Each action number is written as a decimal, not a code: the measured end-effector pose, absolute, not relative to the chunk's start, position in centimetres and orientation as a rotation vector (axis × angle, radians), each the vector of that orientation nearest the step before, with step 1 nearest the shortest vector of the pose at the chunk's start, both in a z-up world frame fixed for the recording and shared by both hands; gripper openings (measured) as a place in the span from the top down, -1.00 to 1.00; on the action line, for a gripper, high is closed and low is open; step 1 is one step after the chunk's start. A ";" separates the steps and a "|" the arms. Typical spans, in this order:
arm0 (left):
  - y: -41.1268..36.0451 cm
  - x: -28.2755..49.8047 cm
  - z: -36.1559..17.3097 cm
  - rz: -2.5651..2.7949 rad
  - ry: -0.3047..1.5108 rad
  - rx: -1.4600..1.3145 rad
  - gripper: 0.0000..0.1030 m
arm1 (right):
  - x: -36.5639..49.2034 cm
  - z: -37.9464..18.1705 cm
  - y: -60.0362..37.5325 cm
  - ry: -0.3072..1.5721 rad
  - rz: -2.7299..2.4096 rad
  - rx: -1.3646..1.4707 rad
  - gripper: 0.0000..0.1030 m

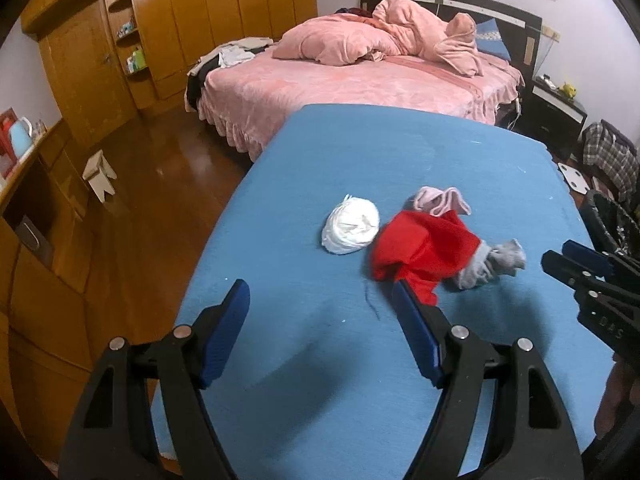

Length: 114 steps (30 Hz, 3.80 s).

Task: Collect trash
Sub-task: 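Move both open tools back over the table toward the socks, then grasp the red cloth with the left tool while the right tool grasps the grey sock, then carry red cloth and grey sock over the bin and open both tools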

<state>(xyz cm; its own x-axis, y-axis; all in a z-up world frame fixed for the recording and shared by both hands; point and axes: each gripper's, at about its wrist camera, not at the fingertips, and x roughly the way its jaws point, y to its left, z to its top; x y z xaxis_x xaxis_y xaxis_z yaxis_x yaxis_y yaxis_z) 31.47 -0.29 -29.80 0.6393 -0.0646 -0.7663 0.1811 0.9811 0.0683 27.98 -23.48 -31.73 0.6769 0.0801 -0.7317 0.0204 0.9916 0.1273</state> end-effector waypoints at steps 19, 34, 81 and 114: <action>-4.1 34.4 -34.1 -0.212 0.927 0.148 -0.38 | 31.1 -35.6 -24.5 0.875 0.065 0.153 0.75; -9.0 35.9 -36.7 -0.255 0.982 0.164 -0.26 | 29.6 -35.0 -29.1 0.848 -0.008 0.187 0.75; -16.0 27.9 -25.3 -0.280 0.929 0.195 0.81 | 23.1 -25.3 -34.0 0.761 -0.032 0.170 0.79; -34.1 21.7 -20.9 -0.456 0.871 0.247 0.81 | 15.8 -20.2 -50.1 0.759 -0.194 0.169 0.79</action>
